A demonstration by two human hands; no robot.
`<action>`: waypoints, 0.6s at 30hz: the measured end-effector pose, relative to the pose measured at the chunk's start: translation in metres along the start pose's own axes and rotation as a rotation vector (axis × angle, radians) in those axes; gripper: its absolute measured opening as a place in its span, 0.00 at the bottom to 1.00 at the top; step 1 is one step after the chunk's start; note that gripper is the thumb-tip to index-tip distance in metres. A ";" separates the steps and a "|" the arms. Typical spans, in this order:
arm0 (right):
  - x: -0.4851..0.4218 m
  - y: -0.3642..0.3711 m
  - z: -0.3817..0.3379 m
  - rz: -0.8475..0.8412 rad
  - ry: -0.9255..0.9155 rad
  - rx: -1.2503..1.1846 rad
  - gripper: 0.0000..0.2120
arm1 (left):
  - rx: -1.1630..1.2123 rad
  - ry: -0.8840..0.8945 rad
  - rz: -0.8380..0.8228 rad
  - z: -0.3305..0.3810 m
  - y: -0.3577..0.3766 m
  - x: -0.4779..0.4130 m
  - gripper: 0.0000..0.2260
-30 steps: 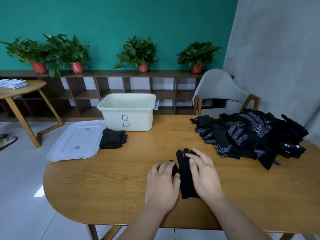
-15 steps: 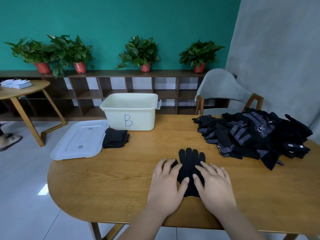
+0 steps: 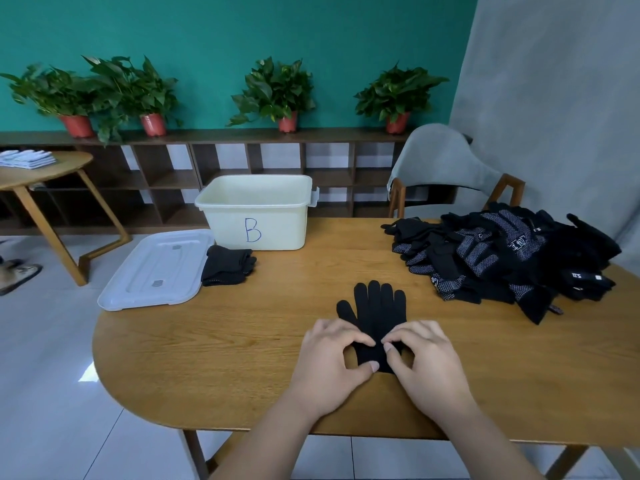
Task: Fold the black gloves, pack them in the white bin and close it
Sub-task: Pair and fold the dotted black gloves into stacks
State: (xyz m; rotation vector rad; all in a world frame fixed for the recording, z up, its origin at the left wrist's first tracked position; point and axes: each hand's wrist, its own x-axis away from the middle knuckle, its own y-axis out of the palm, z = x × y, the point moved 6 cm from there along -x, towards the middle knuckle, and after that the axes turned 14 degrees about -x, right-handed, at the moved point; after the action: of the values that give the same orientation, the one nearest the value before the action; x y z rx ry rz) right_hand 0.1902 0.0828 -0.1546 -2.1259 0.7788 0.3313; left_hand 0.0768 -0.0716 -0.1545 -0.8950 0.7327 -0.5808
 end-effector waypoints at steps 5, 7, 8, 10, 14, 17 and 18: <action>0.000 -0.001 0.000 0.013 -0.008 0.005 0.04 | -0.054 -0.002 0.018 0.000 0.001 -0.001 0.11; 0.000 -0.001 -0.003 -0.006 -0.029 -0.020 0.04 | -0.088 -0.023 0.044 -0.002 0.001 -0.001 0.09; 0.001 0.000 -0.004 -0.023 -0.042 -0.023 0.04 | -0.103 -0.037 0.053 -0.003 0.001 -0.001 0.09; 0.001 0.003 -0.005 -0.064 -0.062 0.006 0.06 | -0.112 -0.061 0.064 -0.004 0.001 -0.002 0.09; 0.000 0.004 0.001 -0.036 -0.042 0.031 0.09 | -0.114 -0.083 0.074 -0.006 0.002 -0.002 0.09; 0.000 0.003 0.003 0.018 -0.048 0.043 0.06 | -0.121 -0.078 0.079 -0.005 0.001 -0.002 0.11; 0.000 0.003 0.002 0.026 -0.050 0.055 0.06 | -0.120 -0.080 0.077 -0.004 0.001 -0.002 0.13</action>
State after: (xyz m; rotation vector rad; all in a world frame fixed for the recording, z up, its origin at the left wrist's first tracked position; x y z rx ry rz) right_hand 0.1884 0.0832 -0.1574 -2.0500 0.7789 0.3711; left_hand 0.0725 -0.0716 -0.1563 -0.9905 0.7320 -0.4344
